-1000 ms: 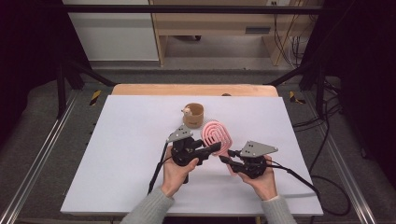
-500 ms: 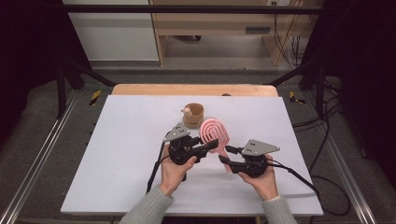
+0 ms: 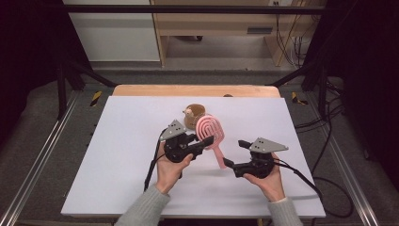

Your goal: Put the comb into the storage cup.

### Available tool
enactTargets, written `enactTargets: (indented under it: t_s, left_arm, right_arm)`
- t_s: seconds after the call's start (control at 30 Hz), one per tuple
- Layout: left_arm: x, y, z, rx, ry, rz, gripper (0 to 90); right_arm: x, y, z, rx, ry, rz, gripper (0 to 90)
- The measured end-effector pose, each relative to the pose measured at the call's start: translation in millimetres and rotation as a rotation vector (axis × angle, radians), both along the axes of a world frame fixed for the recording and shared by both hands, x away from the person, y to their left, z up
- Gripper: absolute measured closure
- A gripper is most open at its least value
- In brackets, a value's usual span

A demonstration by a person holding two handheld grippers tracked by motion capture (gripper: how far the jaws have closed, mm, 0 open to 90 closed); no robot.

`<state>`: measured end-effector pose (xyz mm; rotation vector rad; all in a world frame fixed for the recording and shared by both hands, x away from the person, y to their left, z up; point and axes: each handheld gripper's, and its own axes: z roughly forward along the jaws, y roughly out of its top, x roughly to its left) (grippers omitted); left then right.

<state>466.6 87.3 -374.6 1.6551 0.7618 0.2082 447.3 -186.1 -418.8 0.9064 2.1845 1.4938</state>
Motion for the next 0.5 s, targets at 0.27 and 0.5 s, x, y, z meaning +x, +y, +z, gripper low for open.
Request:
enactTargets:
  t_s: [0.27, 0.5]
  left_arm:
    - [2.0, 7.3, 5.4, -0.003, -0.004, 0.014, 63.0]
    - [3.8, 15.2, 12.5, -0.002, -0.016, 0.03, 63.0]
  right_arm:
    - [1.8, -12.0, -0.4, 0.023, 0.031, -0.035, 5.1]
    - [2.3, -27.7, -2.1, 0.042, 0.049, -0.022, 0.6]
